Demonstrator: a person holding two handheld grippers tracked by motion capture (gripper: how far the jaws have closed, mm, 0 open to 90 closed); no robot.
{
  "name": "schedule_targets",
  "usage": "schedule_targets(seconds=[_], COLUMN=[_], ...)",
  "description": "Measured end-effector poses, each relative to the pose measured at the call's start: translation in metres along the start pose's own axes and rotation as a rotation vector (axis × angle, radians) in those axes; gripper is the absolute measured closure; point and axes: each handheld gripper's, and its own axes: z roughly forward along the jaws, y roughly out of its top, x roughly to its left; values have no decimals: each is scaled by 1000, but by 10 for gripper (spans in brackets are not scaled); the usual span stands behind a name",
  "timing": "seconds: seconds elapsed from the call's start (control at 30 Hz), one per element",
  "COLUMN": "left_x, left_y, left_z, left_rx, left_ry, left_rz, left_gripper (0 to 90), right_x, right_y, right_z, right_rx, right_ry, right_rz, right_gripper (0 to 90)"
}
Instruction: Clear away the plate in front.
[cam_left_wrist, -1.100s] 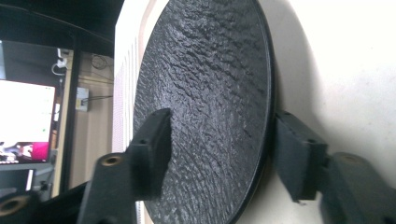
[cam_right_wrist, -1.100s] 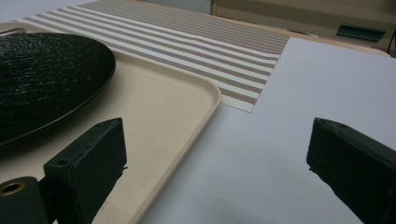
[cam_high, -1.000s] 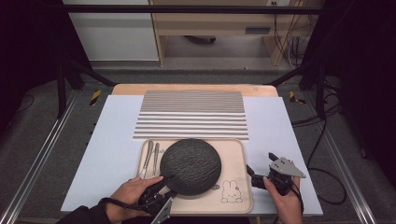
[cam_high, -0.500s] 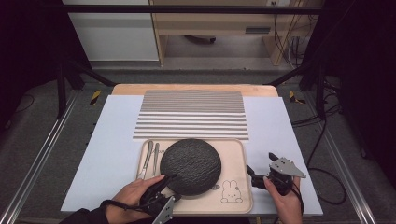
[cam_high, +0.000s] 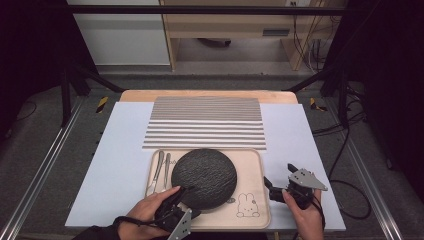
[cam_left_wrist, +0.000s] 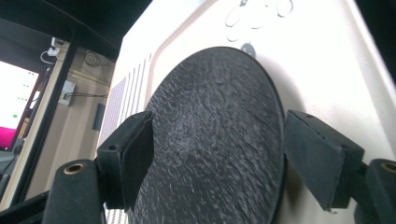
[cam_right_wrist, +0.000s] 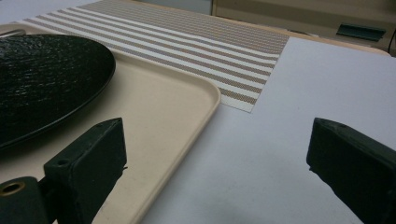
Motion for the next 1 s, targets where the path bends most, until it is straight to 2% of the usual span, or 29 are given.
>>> schedule_targets(seconds=[0.1, 0.2, 0.37, 0.43, 0.53, 0.6, 0.7, 0.73, 0.87, 1.0], left_x=[4, 8, 19, 22, 26, 28, 32, 33, 37, 39], left_y=[0, -1, -6, -9, -14, -16, -20, -22, -25, -28], left_z=[1, 3, 8, 10, 14, 17, 19, 20, 21, 20], left_rx=[-12, -1, 15, 24, 15, 27, 34, 29, 14, 20], left_ry=[18, 34, 46, 57, 73, 90, 112, 123, 155, 172], left_rz=[-33, -58, -132, -148, -206, -216, -252, -276, -331, -356], left_gripper=[223, 195, 154, 148, 145, 141, 132, 132, 129, 126], right_x=[0, 0, 0, 0, 0, 0, 0, 0, 0, 0], right_y=[0, 0, 0, 0, 0, 0, 0, 0, 0, 0], right_z=[0, 0, 1, 1, 1, 0, 0, 0, 0, -1], right_rx=[3, 4, 3, 2, 2, 1, 1, 1, -1, -5], right_ry=[0, 1, 1, 2, 0, 0, -1, -1, -2, -5], right_rz=[2, 1, 1, -2, -2, -2, -2, -3, -2, -2], right_gripper=[52, 52, 53, 53, 52, 52, 53, 52, 52, 52])
